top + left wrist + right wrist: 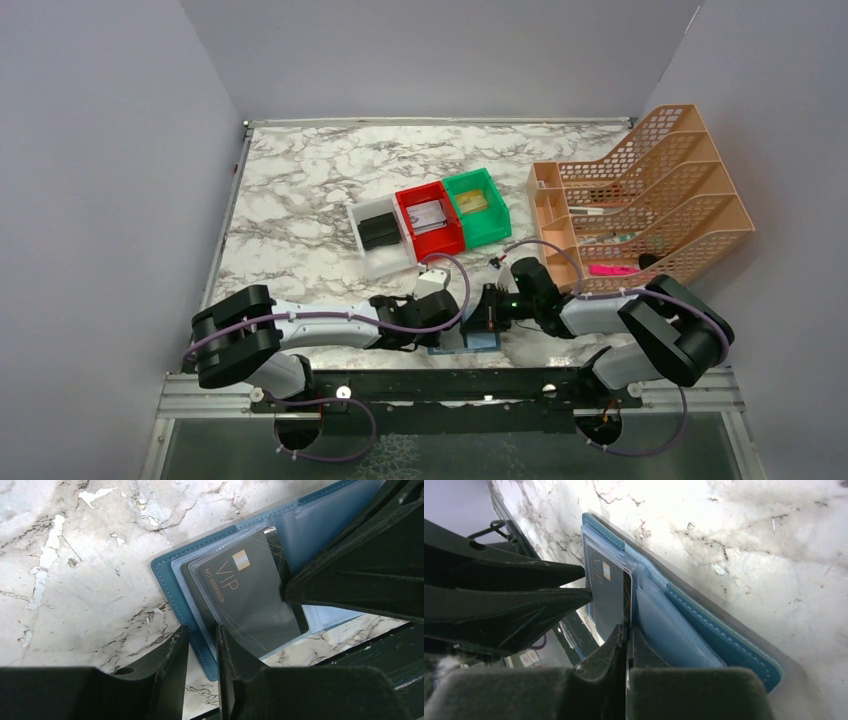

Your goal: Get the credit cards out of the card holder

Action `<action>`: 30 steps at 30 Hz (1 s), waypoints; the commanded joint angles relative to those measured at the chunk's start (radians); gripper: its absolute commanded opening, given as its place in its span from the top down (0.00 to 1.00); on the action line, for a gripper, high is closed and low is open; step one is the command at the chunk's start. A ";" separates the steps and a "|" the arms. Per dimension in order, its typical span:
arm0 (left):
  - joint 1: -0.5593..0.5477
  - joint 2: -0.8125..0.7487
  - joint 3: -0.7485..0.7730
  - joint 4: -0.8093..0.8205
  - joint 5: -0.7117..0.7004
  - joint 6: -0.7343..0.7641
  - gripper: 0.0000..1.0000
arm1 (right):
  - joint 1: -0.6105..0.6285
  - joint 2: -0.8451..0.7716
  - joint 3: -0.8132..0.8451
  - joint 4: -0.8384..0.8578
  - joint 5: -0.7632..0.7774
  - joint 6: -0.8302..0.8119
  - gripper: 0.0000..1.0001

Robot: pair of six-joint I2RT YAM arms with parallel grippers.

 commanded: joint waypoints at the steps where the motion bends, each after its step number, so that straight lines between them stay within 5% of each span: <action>1: -0.007 0.045 -0.040 -0.085 -0.018 0.005 0.72 | -0.001 -0.014 -0.014 0.005 0.016 -0.010 0.99; 26: -0.009 0.058 -0.043 -0.081 -0.032 -0.014 0.75 | -0.084 -0.255 0.044 -0.452 0.136 -0.161 0.99; 30: -0.010 -0.048 -0.039 -0.061 -0.052 -0.019 0.55 | -0.084 -0.181 0.044 -0.403 0.095 -0.187 0.99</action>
